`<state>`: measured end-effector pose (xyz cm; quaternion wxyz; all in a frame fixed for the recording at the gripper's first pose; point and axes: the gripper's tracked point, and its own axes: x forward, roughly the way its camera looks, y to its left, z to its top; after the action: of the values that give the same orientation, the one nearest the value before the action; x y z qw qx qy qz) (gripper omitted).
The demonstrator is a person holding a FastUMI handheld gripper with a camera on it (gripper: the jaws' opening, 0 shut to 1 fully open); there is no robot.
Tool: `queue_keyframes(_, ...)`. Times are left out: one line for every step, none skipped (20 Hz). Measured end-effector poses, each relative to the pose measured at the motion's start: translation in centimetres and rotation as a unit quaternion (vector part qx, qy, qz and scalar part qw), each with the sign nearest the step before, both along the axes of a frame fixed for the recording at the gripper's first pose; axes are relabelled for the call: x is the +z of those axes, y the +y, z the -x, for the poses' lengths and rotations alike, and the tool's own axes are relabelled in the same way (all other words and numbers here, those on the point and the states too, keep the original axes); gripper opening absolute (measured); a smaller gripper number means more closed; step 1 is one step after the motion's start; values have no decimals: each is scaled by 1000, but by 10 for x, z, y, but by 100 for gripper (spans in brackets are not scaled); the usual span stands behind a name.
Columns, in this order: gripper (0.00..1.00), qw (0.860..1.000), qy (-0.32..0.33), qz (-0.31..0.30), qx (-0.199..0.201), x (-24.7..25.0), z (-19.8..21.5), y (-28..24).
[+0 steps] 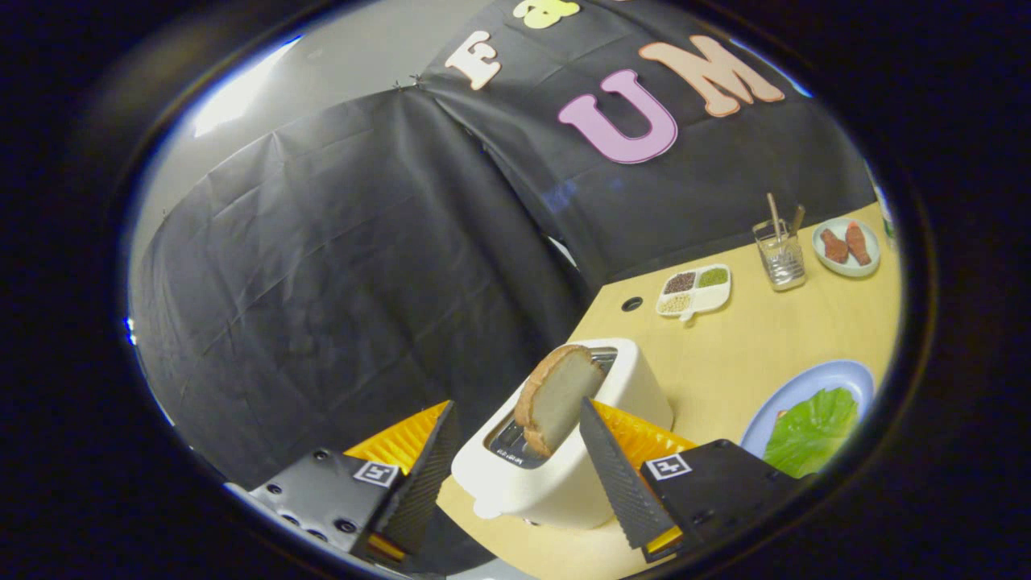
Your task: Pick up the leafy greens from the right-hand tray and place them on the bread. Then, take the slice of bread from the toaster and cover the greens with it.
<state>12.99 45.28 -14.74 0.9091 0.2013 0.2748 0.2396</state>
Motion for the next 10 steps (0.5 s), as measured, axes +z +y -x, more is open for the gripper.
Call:
queue_keyframes(94,1000,-3,-5,-9,-3,-6,3)
queue_keyframes(93,1000,-9,-11,-18,-4,-11,4)
queue_keyframes(92,999,-12,-13,-28,-6,-17,4)
queue_keyframes(92,999,-15,-15,-36,-12,-20,5)
queue_keyframes(92,999,-17,-14,-42,-14,-23,4)
queue_keyframes(87,999,-19,-15,-44,-14,-25,4)
queue_keyframes(83,999,-15,-14,-48,-21,-31,9)
queue_keyframes(78,999,-13,-12,-48,-23,-26,5)
queue_keyframes(74,999,-12,-11,-45,-24,-26,5)
queue_keyframes(68,999,-11,-8,-45,-25,-25,4)
